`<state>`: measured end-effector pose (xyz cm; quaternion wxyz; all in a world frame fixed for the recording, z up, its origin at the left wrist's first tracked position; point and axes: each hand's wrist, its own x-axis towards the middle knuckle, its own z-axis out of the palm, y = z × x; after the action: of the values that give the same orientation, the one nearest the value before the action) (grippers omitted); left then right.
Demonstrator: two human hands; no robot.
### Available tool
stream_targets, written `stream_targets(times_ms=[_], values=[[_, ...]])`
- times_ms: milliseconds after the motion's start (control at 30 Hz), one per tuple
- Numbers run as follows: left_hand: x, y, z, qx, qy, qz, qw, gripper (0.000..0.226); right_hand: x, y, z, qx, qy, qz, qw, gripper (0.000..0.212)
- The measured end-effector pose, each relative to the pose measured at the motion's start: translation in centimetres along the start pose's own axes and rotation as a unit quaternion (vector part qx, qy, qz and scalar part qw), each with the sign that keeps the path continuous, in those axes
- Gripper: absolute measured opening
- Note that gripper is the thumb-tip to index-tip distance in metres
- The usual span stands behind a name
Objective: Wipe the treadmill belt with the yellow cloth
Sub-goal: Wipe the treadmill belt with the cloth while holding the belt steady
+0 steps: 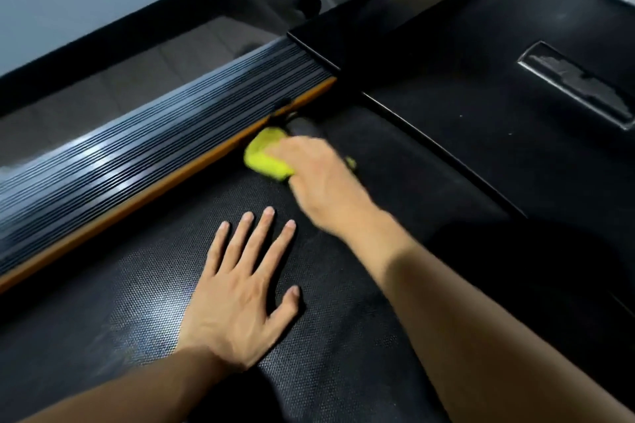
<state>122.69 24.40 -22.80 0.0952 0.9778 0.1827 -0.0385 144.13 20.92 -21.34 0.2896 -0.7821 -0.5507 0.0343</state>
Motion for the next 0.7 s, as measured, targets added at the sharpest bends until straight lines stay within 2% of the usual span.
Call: stream_targets(times_ms=[67,133,200,300,400,533,633,700], values=[[-0.1,0.0,0.0,-0.001,-0.005,0.002,1.0,0.08,-1.2,-1.0,0.0,-0.027,-0.056,-0.042,0.997,0.056],[-0.1,0.0,0.1,-0.005,-0.001,0.006,1.0,0.079,-1.1,0.9,-1.8,-0.058,-0.046,-0.064,0.995,0.052],[0.0,0.0,0.0,-0.001,-0.002,0.008,1.0,0.079,-1.4,4.3,-4.5,-0.094,0.01,0.0,0.996,0.057],[0.0,0.1,-0.1,0.0,0.004,0.005,1.0,0.078,-2.8,7.7,-6.1,-0.136,0.014,0.124,0.983,0.048],[-0.2,0.2,-0.1,-0.001,0.008,0.001,1.0,0.079,-1.9,5.8,-3.8,-0.114,0.056,0.157,0.979,0.051],[-0.1,0.0,0.0,0.001,0.002,-0.001,1.0,0.079,-2.6,0.9,-1.0,-0.076,0.032,0.073,0.994,0.052],[0.0,0.1,0.0,-0.003,0.006,0.002,1.0,0.078,-3.4,1.3,-1.0,-0.113,0.0,0.043,0.993,0.052],[0.2,0.1,-0.1,-0.005,0.007,0.004,1.0,0.077,-3.7,3.8,-2.1,-0.143,0.031,0.085,0.986,0.047]])
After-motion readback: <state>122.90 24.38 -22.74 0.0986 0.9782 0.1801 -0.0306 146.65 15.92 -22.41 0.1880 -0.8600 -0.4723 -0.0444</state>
